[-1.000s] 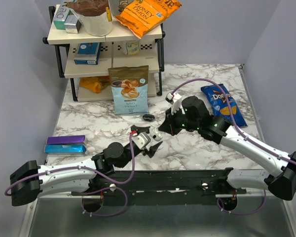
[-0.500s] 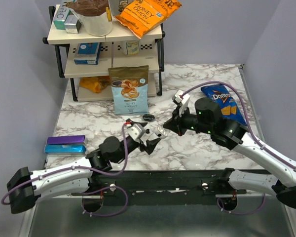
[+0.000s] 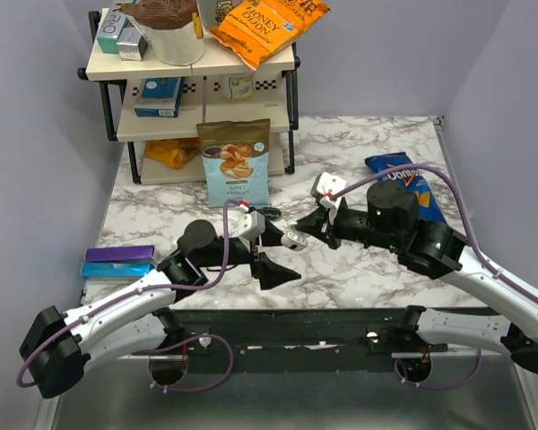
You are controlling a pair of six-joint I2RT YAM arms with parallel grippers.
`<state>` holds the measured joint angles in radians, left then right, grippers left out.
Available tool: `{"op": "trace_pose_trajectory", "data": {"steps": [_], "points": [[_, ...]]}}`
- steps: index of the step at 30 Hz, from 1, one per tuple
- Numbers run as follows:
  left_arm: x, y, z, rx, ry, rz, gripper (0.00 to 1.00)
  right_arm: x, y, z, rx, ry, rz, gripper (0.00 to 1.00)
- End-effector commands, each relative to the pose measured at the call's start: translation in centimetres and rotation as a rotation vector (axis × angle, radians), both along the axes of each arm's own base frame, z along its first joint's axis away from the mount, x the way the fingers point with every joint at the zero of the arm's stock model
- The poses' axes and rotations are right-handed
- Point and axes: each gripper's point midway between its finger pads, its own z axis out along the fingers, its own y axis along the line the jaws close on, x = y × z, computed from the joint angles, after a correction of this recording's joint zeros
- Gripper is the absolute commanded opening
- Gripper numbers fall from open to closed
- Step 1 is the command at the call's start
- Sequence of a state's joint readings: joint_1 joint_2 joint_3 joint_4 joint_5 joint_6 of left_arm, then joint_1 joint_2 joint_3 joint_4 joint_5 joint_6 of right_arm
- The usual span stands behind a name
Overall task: Insert the wireless bluetooth earbuds into the charging case
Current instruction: Adjust the charging case at the center of the board.
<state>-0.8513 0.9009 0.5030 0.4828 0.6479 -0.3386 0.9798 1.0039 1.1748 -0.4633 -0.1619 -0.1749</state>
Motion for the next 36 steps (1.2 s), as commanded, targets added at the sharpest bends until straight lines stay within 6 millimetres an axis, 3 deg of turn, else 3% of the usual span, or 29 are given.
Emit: {"op": "trace_pose_trajectory", "data": {"steps": [1, 8, 19, 36], "points": [[-1.9, -0.1, 2.2, -0.026, -0.043, -0.143, 0.98, 0.3, -0.6, 1.3, -0.033, -0.078, -0.013, 0.01], [-1.1, -0.5, 2.5, -0.03, -0.075, -0.119, 0.8, -0.3, 0.1, -0.6, -0.073, -0.064, -0.001, 0.01], [1.3, 0.2, 3.3, -0.073, -0.11, 0.045, 0.77, 0.4, 0.1, -1.9, -0.091, -0.059, -0.051, 0.01], [3.5, -0.1, 1.5, 0.009, -0.06, 0.134, 0.78, 0.7, 0.0, -1.6, -0.115, -0.104, -0.097, 0.01]]}}
